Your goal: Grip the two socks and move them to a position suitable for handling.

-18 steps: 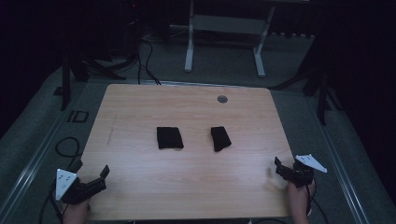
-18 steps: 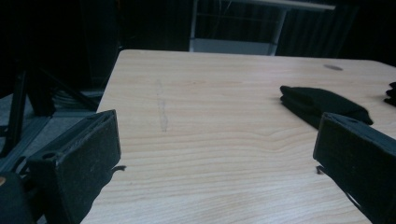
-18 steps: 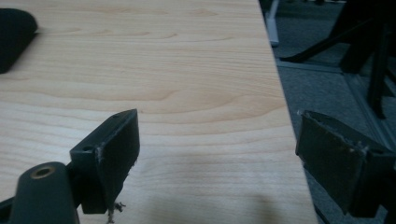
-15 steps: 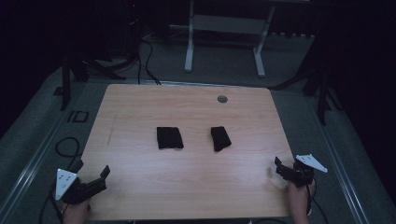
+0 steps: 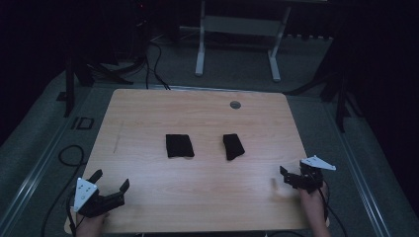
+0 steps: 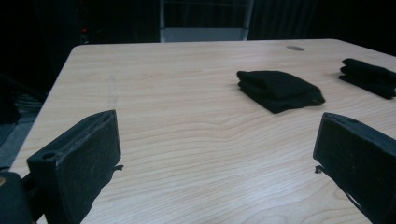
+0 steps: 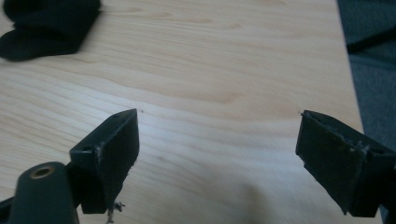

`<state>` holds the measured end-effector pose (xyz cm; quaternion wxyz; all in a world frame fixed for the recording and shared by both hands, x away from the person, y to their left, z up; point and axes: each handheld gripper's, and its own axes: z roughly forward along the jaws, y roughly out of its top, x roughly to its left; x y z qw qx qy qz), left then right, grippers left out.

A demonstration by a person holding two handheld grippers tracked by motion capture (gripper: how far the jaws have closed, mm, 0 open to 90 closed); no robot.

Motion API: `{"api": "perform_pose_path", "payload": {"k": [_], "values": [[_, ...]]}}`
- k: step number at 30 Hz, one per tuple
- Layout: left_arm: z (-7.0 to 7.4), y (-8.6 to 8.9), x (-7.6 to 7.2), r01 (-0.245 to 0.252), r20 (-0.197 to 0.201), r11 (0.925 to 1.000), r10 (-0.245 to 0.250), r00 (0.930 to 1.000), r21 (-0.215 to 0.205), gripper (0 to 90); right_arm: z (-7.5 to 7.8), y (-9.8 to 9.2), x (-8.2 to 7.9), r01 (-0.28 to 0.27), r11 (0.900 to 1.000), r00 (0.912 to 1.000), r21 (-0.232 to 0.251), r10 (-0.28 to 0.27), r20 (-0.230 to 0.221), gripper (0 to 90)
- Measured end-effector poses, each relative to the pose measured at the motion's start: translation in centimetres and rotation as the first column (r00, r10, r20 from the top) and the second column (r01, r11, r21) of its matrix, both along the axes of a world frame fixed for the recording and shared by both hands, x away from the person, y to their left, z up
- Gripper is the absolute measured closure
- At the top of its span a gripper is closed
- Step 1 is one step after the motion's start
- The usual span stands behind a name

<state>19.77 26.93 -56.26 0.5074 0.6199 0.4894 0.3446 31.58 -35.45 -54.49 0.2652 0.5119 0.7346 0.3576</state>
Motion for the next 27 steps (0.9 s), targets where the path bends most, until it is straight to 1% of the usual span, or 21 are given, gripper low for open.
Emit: {"api": "perform_pose_path", "payload": {"k": [2, 5, 8, 9, 11, 14, 15, 16, 17, 18, 19, 20, 21, 23, 24, 25, 26, 27], "values": [[0.0, 0.1, -0.1, 0.010, 0.012, 0.9997, -0.010, 0.9999, -0.024, 1.2, 0.5, 0.9, 0.4, -0.028, 0.999, 0.9995, -0.025, 0.028, 0.015, 13.0], [0.1, 0.3, -0.1, 0.010, 0.021, 0.9993, -0.009, 0.9997, -0.036, 1.2, 1.1, 1.7, 0.9, -0.055, 0.998, 0.9981, -0.018, 0.055, 0.027, 12.7], [0.1, 0.4, -0.1, 0.004, 0.021, 0.9995, -0.004, 0.9998, -0.031, 1.2, 1.8, 2.9, 1.5, -0.084, 0.996, 0.9956, -0.024, 0.085, 0.040, 12.7], [0.1, 0.3, -0.1, 0.005, 0.016, 0.9996, -0.005, 0.9999, -0.028, 1.2, 2.1, 3.4, 1.8, -0.100, 0.995, 0.9938, -0.019, 0.101, 0.047, 12.7], [0.0, 0.2, -0.1, 0.004, 0.015, 0.9999, -0.004, 0.9999, -0.014, 1.2, 2.6, 4.1, 2.2, -0.131, 0.991, 0.9904, -0.003, 0.131, 0.043, 12.7], [0.1, -0.1, -0.1, 0.013, 0.020, 0.9999, -0.013, 0.9997, -0.007, 1.2, 3.3, 5.5, 3.0, -0.190, 0.982, 0.9809, 0.003, 0.190, 0.043, 12.8], [0.1, -0.1, -0.1, 0.013, 0.020, 0.9999, -0.013, 0.9997, -0.007, 1.2, 3.3, 5.5, 3.0, -0.190, 0.982, 0.9809, 0.003, 0.190, 0.043, 12.8], [0.1, -0.2, -0.1, 0.027, 0.018, 0.9996, -0.027, 0.9995, -0.006, 1.2, 3.8, 7.0, 3.8, -0.249, 0.968, 0.9678, -0.003, 0.249, 0.036, 12.7], [0.1, -0.3, -0.1, 0.031, 0.019, 0.9995, -0.031, 0.9993, -0.011, 1.2, 3.9, 7.2, 3.9, -0.257, 0.966, 0.9658, -0.004, 0.257, 0.035, 12.8], [0.1, -0.3, -0.1, 0.031, 0.019, 0.9995, -0.031, 0.9993, -0.011, 1.2, 3.9, 7.2, 3.9, -0.257, 0.966, 0.9658, -0.004, 0.257, 0.035, 12.8], [0.2, -0.4, -0.1, 0.040, 0.021, 0.9989, -0.040, 0.9990, -0.022, 1.2, 4.2, 8.3, 4.5, -0.293, 0.956, 0.9554, -0.004, 0.293, 0.037, 12.7], [0.2, -0.4, 0.0, 0.044, 0.024, 0.9986, -0.043, 0.9988, -0.030, 1.2, 4.2, 8.3, 4.5, -0.293, 0.956, 0.9554, -0.004, 0.293, 0.037, 12.7], [0.2, -0.5, 0.0, 0.053, 0.021, 0.9975, -0.052, 0.9984, -0.046, 1.2, 4.4, 9.4, 5.4, -0.315, 0.949, 0.9487, 0.004, 0.315, 0.027, 12.7], [0.2, -0.5, 0.0, 0.059, 0.021, 0.9971, -0.058, 0.9981, -0.049, 1.2, 4.4, 10.2, 6.1, -0.335, 0.942, 0.9423, 0.017, 0.334, 0.013, 12.7], [0.2, -0.6, 0.0, 0.053, 0.014, 0.9979, -0.052, 0.9985, -0.036, 1.2, 4.4, 10.7, 6.6, -0.342, 0.939, 0.9396, 0.031, 0.342, 0.011, 12.7], [0.1, -0.7, 0.0, 0.057, 0.011, 0.9981, -0.057, 0.9983, -0.024, 1.2, 4.5, 11.0, 6.9, -0.347, 0.937, 0.9379, 0.039, 0.347, 0.007, 12.6], [0.1, -0.7, 0.0, 0.057, 0.011, 0.9981, -0.057, 0.9983, -0.024, 1.2, 4.5, 11.0, 6.9, -0.347, 0.937, 0.9379, 0.039, 0.347, 0.007, 12.6], [0.1, -0.7, -0.1, 0.061, 0.009, 0.9980, -0.061, 0.9981, -0.018, 1.2, 4.5, 12.1, 7.7, -0.348, 0.937, 0.9373, 0.037, 0.348, 0.002, 12.4]]}}
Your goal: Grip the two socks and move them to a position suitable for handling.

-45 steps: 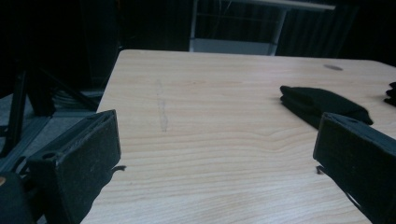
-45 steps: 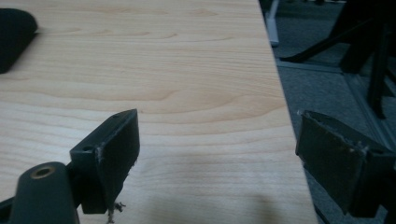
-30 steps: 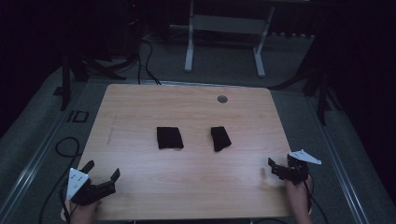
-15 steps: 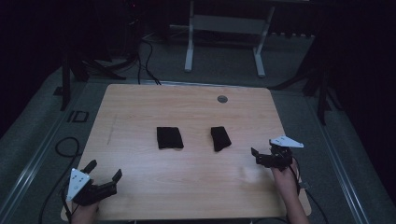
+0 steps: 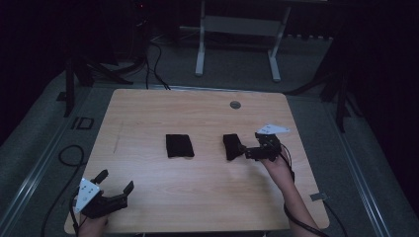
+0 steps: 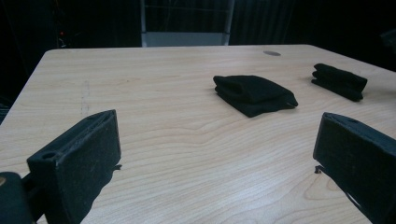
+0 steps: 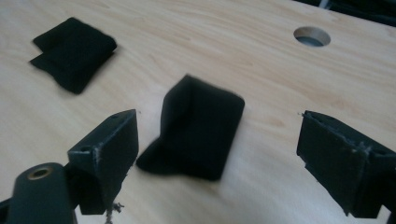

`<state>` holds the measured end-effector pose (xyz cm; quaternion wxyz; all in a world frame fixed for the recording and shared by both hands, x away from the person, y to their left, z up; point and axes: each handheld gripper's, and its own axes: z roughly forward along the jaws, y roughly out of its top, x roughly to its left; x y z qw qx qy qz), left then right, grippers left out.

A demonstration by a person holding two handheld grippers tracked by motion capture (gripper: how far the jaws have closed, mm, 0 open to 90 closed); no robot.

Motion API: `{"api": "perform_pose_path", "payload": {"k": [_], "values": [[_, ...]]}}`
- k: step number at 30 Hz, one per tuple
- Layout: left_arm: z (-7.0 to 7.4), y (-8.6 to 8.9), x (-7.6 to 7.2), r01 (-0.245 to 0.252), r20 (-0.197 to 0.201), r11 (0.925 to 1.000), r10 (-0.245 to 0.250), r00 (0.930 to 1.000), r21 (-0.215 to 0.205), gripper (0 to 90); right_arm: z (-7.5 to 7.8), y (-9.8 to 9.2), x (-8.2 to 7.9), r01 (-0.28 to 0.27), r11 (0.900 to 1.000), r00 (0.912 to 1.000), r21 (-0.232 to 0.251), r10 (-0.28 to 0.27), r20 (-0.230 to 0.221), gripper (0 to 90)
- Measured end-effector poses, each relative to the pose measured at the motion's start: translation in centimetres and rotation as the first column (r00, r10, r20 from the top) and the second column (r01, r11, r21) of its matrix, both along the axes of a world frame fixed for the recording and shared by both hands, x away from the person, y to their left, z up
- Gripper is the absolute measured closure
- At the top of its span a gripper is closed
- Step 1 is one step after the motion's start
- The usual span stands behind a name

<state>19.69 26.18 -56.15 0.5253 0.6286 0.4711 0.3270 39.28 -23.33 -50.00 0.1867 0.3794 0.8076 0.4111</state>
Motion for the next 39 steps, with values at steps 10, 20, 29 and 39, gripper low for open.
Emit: {"api": "perform_pose_path", "payload": {"k": [10, 20, 29, 39], "values": [[0.1, -0.3, -0.1, 0.016, 0.007, 0.9998, -0.016, 0.9998, 0.014, 1.2, -1.7, 3.7, 3.1, -0.051, 0.995, 0.9972, -0.081, 0.047, -0.058, 33.1], [-0.1, -0.4, 0.0, 0.009, -0.014, 0.9994, -0.008, 0.9999, 0.034, 1.2, -4.8, 3.7, 4.3, -0.040, 0.994, 0.9889, -0.102, 0.025, -0.146, 40.0], [-0.4, -1.1, 0.3, 0.024, -0.030, 0.9976, -0.022, 0.9993, 0.065, 1.2, -5.3, 3.6, 3.8, -0.036, 0.997, 0.9841, -0.064, 0.024, -0.176, 64.1], [-0.6, -1.4, 0.6, 0.055, -0.106, 0.9985, -0.055, 0.9928, -0.007, 1.3, -4.7, 4.4, 3.1, -0.025, 0.998, 0.9818, -0.064, 0.012, -0.189, 78.1]]}}
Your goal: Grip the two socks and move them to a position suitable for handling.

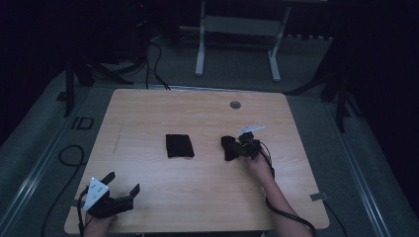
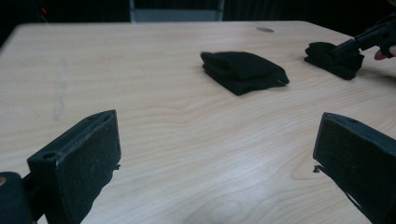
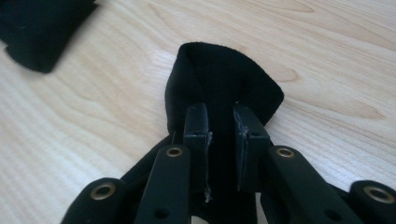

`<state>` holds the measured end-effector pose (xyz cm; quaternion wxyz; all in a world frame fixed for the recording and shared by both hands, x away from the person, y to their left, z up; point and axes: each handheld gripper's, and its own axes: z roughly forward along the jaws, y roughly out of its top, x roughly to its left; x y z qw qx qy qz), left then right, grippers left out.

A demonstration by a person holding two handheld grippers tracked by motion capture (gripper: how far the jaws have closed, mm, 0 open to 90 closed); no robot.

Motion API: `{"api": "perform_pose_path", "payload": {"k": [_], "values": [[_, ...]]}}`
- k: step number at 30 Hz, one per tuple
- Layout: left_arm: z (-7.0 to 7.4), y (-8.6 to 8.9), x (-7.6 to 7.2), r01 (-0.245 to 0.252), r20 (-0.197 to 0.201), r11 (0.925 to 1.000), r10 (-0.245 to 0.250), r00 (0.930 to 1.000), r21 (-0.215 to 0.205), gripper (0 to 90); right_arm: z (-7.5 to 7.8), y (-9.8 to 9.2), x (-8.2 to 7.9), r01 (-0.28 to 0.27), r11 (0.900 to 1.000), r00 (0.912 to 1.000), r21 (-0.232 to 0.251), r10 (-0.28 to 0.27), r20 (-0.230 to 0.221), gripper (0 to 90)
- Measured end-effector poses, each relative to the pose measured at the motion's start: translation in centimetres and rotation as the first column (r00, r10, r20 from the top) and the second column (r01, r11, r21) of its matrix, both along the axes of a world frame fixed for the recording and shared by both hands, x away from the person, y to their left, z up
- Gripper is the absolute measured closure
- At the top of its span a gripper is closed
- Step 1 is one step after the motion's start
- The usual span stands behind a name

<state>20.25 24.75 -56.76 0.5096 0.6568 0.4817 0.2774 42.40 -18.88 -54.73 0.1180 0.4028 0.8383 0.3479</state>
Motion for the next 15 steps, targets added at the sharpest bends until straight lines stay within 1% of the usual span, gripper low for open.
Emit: {"api": "perform_pose_path", "payload": {"k": [1, 2, 3, 4, 5, 7, 9, 10, 11, 12, 13, 14, 15], "values": [[0.0, 0.0, 0.0, 0.000, 0.000, 1.0000, 0.000, 1.0000, 0.000, 1.3, 0.1, 0.0, -0.1, -0.005, 1.000, 1.0000, 0.006, 0.005, 0.001, 78.3], [0.0, -0.2, 0.1, 0.006, -0.015, 1.0000, -0.006, 0.9999, -0.006, 1.3, 0.1, 0.0, -0.1, -0.005, 1.000, 1.0000, 0.006, 0.005, 0.001, 78.3], [0.0, -0.2, 0.1, 0.006, -0.015, 1.0000, -0.006, 0.9999, -0.006, 1.3, 0.1, 0.0, -0.1, -0.005, 1.000, 1.0000, 0.006, 0.005, 0.001, 78.3], [0.4, -0.9, 0.2, 0.003, -0.040, 0.9999, -0.003, 0.9992, 0.011, 1.7, 0.8, 0.3, -0.8, -0.028, 0.999, 0.9996, 0.020, 0.027, 0.007, 78.7], [0.5, -1.2, 0.2, 0.004, -0.043, 0.9999, -0.003, 0.9991, 0.014, 1.7, 1.1, 0.3, -1.0, -0.037, 0.999, 0.9993, 0.034, 0.037, 0.007, 78.7], [0.7, -1.7, 0.2, 0.027, -0.051, 0.9995, -0.026, 0.9984, 0.013, 1.7, 1.7, 0.4, -1.7, -0.043, 0.998, 0.9990, 0.051, 0.042, 0.011, 78.8], [0.9, -2.3, 0.2, 0.058, -0.061, 0.9982, -0.058, 0.9965, 0.013, 1.8, 2.2, 0.4, -2.5, -0.062, 0.995, 0.9980, 0.080, 0.060, 0.018, 78.8], [1.0, -2.7, 0.3, 0.074, -0.067, 0.9971, -0.072, 0.9952, 0.020, 1.8, 2.5, 0.5, -3.0, -0.074, 0.994, 0.9971, 0.080, 0.072, 0.023, 78.8], [1.1, -3.1, 0.3, 0.096, -0.072, 0.9952, -0.094, 0.9929, 0.018, 1.8, 2.8, 0.6, -3.5, -0.084, 0.993, 0.9962, 0.084, 0.082, 0.031, 78.8], [1.2, -3.6, 0.3, 0.133, -0.075, 0.9911, -0.131, 0.9885, 0.012, 1.9, 3.1, 0.6, -4.0, -0.093, 0.990, 0.9954, 0.103, 0.089, 0.035, 78.8], [1.2, -3.6, 0.3, 0.133, -0.075, 0.9911, -0.131, 0.9885, 0.012, 1.8, 3.4, 0.7, -4.4, -0.108, 0.988, 0.9937, 0.108, 0.105, 0.039, 78.8], [1.5, -4.8, 0.4, 0.182, -0.076, 0.9832, -0.181, 0.9805, 0.009, 1.8, 3.7, 0.8, -4.9, -0.113, 0.989, 0.9927, 0.098, 0.108, 0.054, 78.7], [1.7, -5.5, 0.5, 0.211, -0.076, 0.9775, -0.209, 0.9749, 0.012, 1.9, 4.0, 0.9, -5.4, -0.117, 0.987, 0.9921, 0.110, 0.112, 0.058, 78.8]]}}
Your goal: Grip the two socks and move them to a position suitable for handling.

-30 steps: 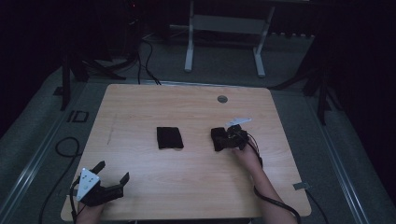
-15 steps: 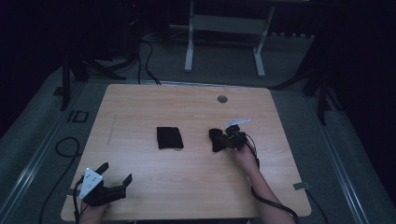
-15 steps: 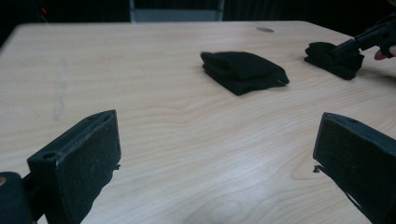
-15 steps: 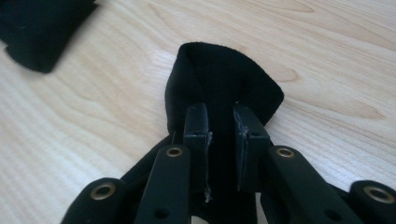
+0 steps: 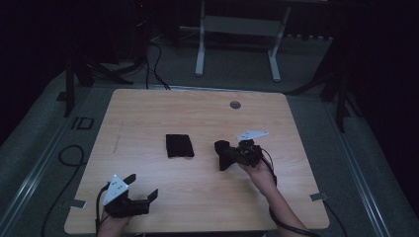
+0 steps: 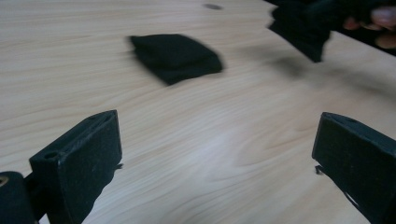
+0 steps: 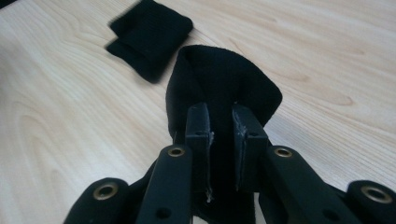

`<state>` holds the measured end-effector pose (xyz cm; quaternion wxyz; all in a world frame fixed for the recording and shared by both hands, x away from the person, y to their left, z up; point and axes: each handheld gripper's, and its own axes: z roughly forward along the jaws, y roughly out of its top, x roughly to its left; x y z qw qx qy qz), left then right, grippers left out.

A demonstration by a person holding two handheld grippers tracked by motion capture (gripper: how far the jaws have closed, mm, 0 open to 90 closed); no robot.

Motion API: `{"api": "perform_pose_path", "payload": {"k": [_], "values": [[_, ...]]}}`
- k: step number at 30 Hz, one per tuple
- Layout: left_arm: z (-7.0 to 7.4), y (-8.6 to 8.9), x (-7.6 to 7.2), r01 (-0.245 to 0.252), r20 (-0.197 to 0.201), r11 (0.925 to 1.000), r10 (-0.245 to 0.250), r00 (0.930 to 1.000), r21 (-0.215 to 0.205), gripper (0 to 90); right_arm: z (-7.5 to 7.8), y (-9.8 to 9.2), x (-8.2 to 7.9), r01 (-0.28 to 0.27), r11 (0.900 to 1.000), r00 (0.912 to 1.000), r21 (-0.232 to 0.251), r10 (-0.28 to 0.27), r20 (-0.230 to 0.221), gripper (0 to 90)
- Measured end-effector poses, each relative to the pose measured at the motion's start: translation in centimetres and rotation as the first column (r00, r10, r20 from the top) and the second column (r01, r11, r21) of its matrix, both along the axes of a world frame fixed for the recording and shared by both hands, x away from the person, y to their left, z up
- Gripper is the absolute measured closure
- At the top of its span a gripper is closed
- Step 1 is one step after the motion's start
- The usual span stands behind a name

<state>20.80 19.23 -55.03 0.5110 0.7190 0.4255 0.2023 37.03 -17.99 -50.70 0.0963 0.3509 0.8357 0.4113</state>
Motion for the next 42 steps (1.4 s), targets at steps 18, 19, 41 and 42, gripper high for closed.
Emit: {"api": "perform_pose_path", "payload": {"k": [18, 19, 41, 42], "values": [[2.4, -8.8, 2.3, 0.259, 0.013, 0.9658, -0.259, 0.9659, -0.016, 33.3, 1.6, 1.6, -5.2, -0.076, 0.996, 0.9961, 0.052, 0.074, 0.048, 78.6], [2.4, -9.6, 2.5, 0.274, 0.017, 0.9616, -0.274, 0.9615, -0.003, 33.3, 1.6, 1.7, -5.4, -0.076, 0.996, 0.9961, 0.052, 0.074, 0.049, 78.6], [2.0, -12.6, 4.4, 0.331, -0.048, 0.9428, -0.329, 0.9429, 0.038, 68.5, 1.7, 3.6, -7.8, -0.159, 0.982, 0.9863, 0.107, 0.153, 0.063, 78.4], [2.0, -12.6, 4.5, 0.333, -0.050, 0.9420, -0.331, 0.9423, 0.040, 68.5, 1.7, 3.6, -7.8, -0.160, 0.981, 0.9863, 0.114, 0.153, 0.061, 78.4]]}}
